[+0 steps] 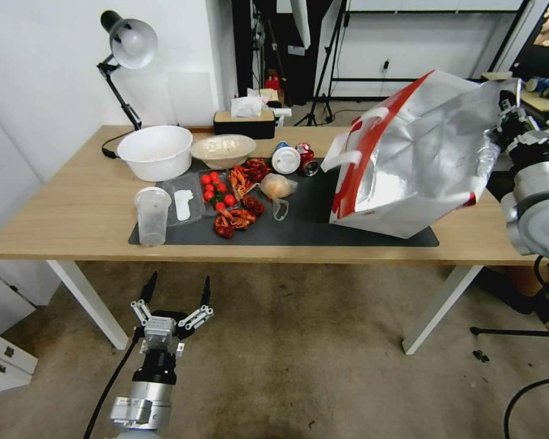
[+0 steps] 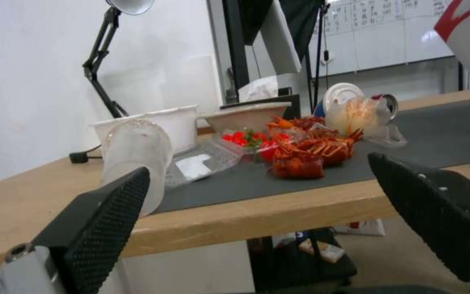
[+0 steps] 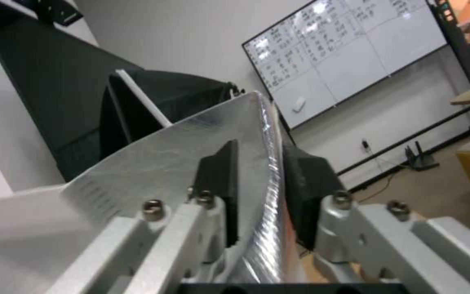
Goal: Pick up the food delivery bag from the floor and place it on the table.
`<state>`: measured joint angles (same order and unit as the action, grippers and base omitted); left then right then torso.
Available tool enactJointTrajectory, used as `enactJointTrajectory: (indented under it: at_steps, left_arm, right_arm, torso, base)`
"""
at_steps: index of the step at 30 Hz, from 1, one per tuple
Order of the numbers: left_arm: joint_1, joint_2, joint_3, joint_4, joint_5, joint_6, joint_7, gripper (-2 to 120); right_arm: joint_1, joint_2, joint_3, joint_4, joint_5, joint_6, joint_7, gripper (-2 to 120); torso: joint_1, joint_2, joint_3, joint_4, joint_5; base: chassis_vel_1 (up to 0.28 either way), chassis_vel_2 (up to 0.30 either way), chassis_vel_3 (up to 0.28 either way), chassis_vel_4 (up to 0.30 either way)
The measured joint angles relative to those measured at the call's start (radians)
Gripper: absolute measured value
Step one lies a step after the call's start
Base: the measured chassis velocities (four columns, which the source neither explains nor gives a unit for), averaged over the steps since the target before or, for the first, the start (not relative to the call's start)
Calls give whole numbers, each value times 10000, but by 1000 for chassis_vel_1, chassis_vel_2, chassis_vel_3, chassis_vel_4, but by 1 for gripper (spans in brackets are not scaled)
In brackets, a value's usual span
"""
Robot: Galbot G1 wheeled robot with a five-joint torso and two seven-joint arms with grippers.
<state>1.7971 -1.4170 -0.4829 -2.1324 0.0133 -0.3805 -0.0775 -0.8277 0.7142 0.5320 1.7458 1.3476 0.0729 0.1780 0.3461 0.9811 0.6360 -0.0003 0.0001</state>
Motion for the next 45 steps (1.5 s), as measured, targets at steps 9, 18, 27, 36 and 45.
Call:
enactJointTrajectory:
  at_steps: [9,18,27,36,45]
  left_arm:
    - [-38,50,-14,72,-24,2,-6,100]
    - [-77,167,19,163,-121,-6,-152,100]
    - [-162,321,23,232,-412,-207,-195,100]
    - [-188,400,-39,279,-591,-240,-224,100]
    - [-116,545,-212,371,-815,-408,-264,100]
  right_arm:
    - [517,-22,-561,-476,-300,-10,-447,52]
    - [-99,80,-250,-35,-552,16,-728,86]
    - [-2412,276,1683,2388,-1808,-398,-818,100]
    - [-4183,991,2400,4323,-3084,-670,-479,100]
    - [-6275,3079,2568,5666,-5938,-708,-1233,100]
  torso:
    - [0,0,-1,2,-1]
    - [0,-1,-2,2,-3]
    - [-3,-1,-3,3,-3]
    - [-3,-1,-3,3,-3]
    - [-3,-1,-3,-1,-3]
  base:
    - [0,0,0,0]
    - [0,0,0,0]
    - [0,0,0,0]
    - [0,0,0,0]
    - [0,0,0,0]
